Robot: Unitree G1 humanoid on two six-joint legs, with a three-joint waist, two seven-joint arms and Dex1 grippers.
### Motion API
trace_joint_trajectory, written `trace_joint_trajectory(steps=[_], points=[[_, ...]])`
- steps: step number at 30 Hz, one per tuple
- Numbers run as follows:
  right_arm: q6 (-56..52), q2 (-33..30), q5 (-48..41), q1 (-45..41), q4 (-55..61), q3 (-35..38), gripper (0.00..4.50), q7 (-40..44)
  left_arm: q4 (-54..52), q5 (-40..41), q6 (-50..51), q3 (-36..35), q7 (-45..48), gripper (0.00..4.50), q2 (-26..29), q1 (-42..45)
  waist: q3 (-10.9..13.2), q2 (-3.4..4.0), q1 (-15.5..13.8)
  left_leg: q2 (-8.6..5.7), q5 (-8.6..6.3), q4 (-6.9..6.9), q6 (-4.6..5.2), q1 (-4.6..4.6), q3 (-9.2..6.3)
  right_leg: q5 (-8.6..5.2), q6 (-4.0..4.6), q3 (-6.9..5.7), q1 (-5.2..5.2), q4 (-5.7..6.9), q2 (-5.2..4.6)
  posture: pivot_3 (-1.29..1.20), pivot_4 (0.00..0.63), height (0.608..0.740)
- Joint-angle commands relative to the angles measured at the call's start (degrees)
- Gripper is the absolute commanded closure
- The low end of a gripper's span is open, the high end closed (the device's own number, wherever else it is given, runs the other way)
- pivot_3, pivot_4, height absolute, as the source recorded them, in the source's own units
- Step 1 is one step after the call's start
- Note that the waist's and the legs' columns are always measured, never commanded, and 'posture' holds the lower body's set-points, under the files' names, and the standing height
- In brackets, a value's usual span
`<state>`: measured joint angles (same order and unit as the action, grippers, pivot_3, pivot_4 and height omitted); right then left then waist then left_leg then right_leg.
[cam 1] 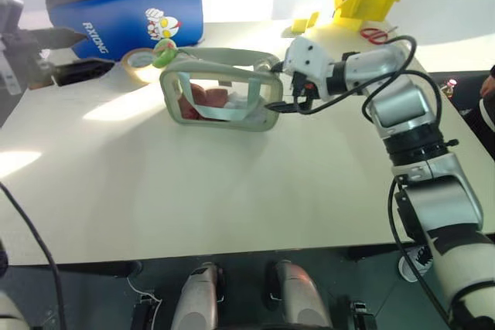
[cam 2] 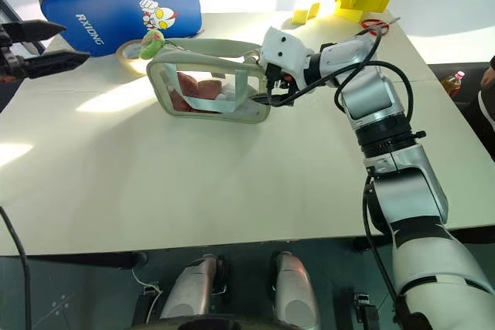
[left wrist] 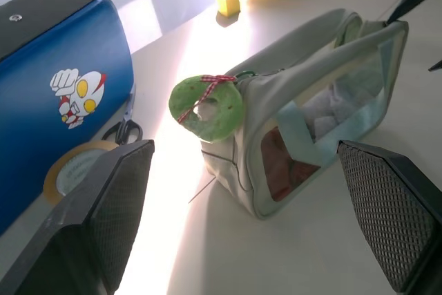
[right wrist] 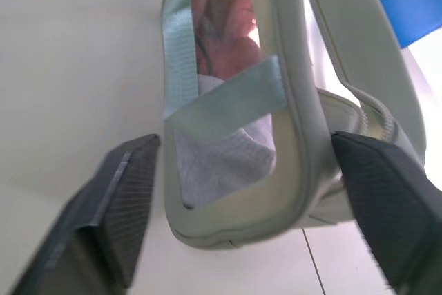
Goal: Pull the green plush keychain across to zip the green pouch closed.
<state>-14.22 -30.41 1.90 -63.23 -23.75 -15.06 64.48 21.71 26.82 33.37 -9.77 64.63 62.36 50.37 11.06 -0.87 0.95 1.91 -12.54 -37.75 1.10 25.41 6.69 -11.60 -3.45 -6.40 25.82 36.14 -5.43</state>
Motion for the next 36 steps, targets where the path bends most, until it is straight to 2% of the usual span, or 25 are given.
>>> trace_joint_trajectory(steps=[1,3,5,13,18,25,28,35,36], points=[[1.69,0.82,-0.12,-2.27,-2.09,0.81,2.43,-0.45,6.87,-2.68,-3.68,0.36,-2.90,0.00,-3.72,5.52,0.00,0.00,-0.26,0.00,-0.01,-0.07,0.02,0.01,0.03,0.00,0.00,0.00,-0.04,0.00,0.00,0.00,0.150,0.740],[3.06,0.95,0.29,-2.18,-3.15,0.52,3.58,-0.45,12.89,-4.47,-6.00,0.68,-4.68,0.00,-7.32,9.13,-0.01,-0.02,-0.37,0.02,-0.05,-0.22,0.08,0.00,0.01,0.00,0.00,-0.09,-0.18,0.01,0.00,0.00,0.150,0.740],[4.13,0.73,0.54,-1.82,-3.25,0.34,4.45,-0.24,17.30,-5.23,-7.02,0.57,-5.33,0.00,-9.99,11.83,-0.02,-0.03,-0.28,0.01,-0.08,-0.27,0.12,-0.01,0.00,0.00,-0.01,-0.09,-0.23,0.00,-0.02,0.00,0.150,0.740],[4.89,0.39,0.91,-0.66,-1.52,0.30,4.45,-0.30,29.44,-7.87,-10.75,1.11,-7.41,0.00,-19.99,16.92,-0.02,-0.03,-0.05,-0.01,-0.08,-0.31,0.13,-0.01,0.05,0.01,-0.02,-0.09,-0.23,0.01,-0.04,0.00,0.150,0.740],[4.32,0.07,0.95,0.35,-0.02,0.35,4.45,-0.28,38.03,-9.01,-14.48,-0.87,-12.42,0.00,-23.38,20.06,-0.02,-0.04,-0.11,0.00,-0.10,-0.32,0.17,-0.01,0.01,0.02,-0.03,-0.09,-0.23,0.02,-0.05,0.00,0.150,0.740],[3.44,0.19,0.97,0.69,0.74,0.39,4.45,-0.37,41.81,-8.94,-14.51,-1.69,-9.52,0.00,-26.20,22.05,-0.02,-0.04,-0.13,0.00,-0.11,-0.32,0.18,-0.01,-0.02,0.02,-0.03,-0.09,-0.24,0.02,-0.07,0.00,0.150,0.740],[3.12,0.41,0.93,0.59,0.81,0.36,4.50,-0.47,41.74,-8.23,-13.53,-2.41,-8.30,0.88,-26.75,22.58,-0.02,-0.04,-0.07,0.00,-0.11,-0.32,0.18,-0.01,-0.04,0.02,-0.03,-0.09,-0.24,0.02,-0.07,0.00,0.150,0.740],[2.40,0.68,0.81,0.61,1.14,0.51,4.50,-0.95,40.48,-8.23,-13.17,-3.77,-7.53,4.45,-26.19,22.56,-0.02,-0.04,-0.08,0.01,-0.12,-0.32,0.19,-0.01,-0.12,0.02,-0.03,-0.09,-0.24,0.02,-0.08,0.00,0.150,0.740],[2.38,0.69,0.83,0.62,1.13,0.50,4.50,-1.02,40.32,-8.20,-13.09,-4.01,-7.57,4.45,-25.96,22.67,-0.02,-0.04,-0.06,0.02,-0.12,-0.32,0.19,-0.01,-0.13,0.02,-0.03,-0.09,-0.24,0.02,-0.08,0.00,0.150,0.740]])
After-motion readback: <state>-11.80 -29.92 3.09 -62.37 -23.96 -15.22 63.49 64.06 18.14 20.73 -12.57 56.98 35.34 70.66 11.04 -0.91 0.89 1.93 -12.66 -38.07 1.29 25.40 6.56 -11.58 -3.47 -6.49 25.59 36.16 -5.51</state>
